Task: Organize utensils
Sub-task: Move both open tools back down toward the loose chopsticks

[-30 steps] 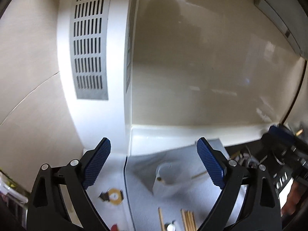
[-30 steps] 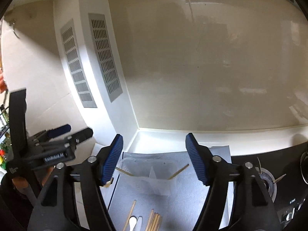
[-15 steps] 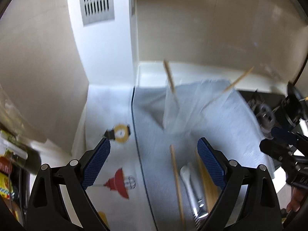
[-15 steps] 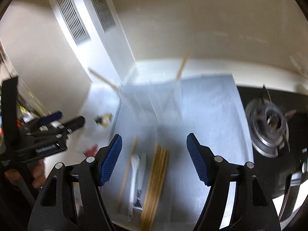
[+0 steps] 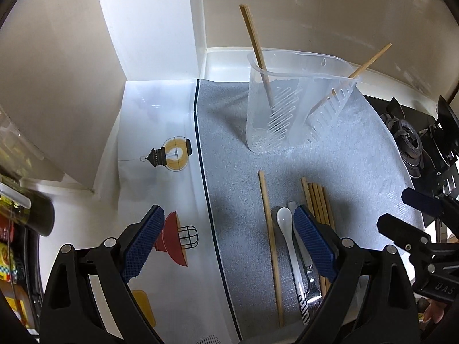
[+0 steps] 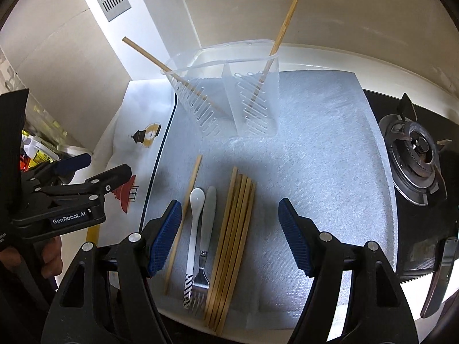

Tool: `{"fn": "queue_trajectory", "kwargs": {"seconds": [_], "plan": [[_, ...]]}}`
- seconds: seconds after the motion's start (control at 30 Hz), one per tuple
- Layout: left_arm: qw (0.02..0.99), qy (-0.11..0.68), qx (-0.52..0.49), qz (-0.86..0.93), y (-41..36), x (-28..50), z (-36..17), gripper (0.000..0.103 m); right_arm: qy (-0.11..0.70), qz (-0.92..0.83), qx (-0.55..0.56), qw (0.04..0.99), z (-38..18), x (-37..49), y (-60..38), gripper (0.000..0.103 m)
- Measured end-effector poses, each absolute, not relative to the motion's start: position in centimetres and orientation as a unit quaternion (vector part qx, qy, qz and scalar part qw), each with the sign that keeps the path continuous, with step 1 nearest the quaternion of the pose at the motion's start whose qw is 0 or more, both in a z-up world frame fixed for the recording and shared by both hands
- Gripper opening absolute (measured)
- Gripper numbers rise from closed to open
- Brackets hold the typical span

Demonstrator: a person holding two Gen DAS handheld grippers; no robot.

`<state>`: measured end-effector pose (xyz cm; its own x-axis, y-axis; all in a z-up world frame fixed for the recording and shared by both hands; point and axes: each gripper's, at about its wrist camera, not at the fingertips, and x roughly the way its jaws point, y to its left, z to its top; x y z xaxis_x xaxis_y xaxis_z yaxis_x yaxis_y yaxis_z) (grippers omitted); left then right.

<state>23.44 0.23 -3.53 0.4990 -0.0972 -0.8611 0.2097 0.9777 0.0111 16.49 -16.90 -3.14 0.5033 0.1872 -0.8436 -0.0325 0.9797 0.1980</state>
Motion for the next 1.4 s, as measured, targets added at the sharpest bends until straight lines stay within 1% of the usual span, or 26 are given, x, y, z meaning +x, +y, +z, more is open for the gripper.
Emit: {"fn": "queue_trajectory", "kwargs": {"seconds": [0.43, 0.63, 0.7, 0.77, 0.8, 0.83, 0.87, 0.97, 1.1, 1.17, 1.4], "plan": [[0.857, 0.506, 0.059, -0.080, 0.2, 23.9, -4.6, 0.089, 0.510, 0.063, 0.091, 0.853, -4.0, 17.4, -16.7, 0.069], [0.848, 0.523, 0.064, -0.060, 0.7, 24.4, -5.6, 0.089, 0.537, 0.052, 0.136, 0.831, -6.4, 18.9, -18.4, 0.069], [0.845, 0.528, 0.060, -0.055, 1.0, 24.6, -5.9, 0.089, 0.550, 0.042, 0.146, 0.821, -7.9, 19.7, -19.1, 0.062], [0.844, 0.531, 0.057, -0.051, 1.3, 24.8, -6.0, 0.089, 0.564, 0.036, 0.148, 0.812, -9.3, 20.4, -19.3, 0.037], [0.844, 0.531, 0.056, -0.050, 1.4, 24.8, -6.0, 0.089, 0.571, 0.038, 0.149, 0.806, -10.1, 20.8, -19.3, 0.033], [0.844, 0.531, 0.056, -0.049, 1.5, 24.8, -6.1, 0.089, 0.578, 0.039, 0.148, 0.802, -10.8, 21.2, -19.2, 0.025], [0.844, 0.531, 0.056, -0.048, 1.6, 24.8, -6.1, 0.089, 0.582, 0.037, 0.144, 0.799, -11.3, 21.4, -19.1, 0.021], [0.844, 0.532, 0.055, -0.045, 1.8, 24.9, -6.2, 0.089, 0.592, 0.042, 0.124, 0.795, -12.7, 22.2, -18.3, 0.015], [0.841, 0.537, 0.049, -0.041, 2.2, 25.1, -6.5, 0.089, 0.597, 0.045, 0.091, 0.796, -13.4, 22.8, -16.8, 0.011], [0.841, 0.537, 0.047, -0.039, 2.3, 25.1, -6.6, 0.089, 0.600, 0.042, 0.071, 0.796, -13.8, 23.1, -16.3, 0.007], [0.840, 0.540, 0.045, -0.038, 2.4, 25.2, -6.8, 0.089, 0.602, 0.040, 0.047, 0.796, -14.9, 23.5, -14.9, 0.007]]}}
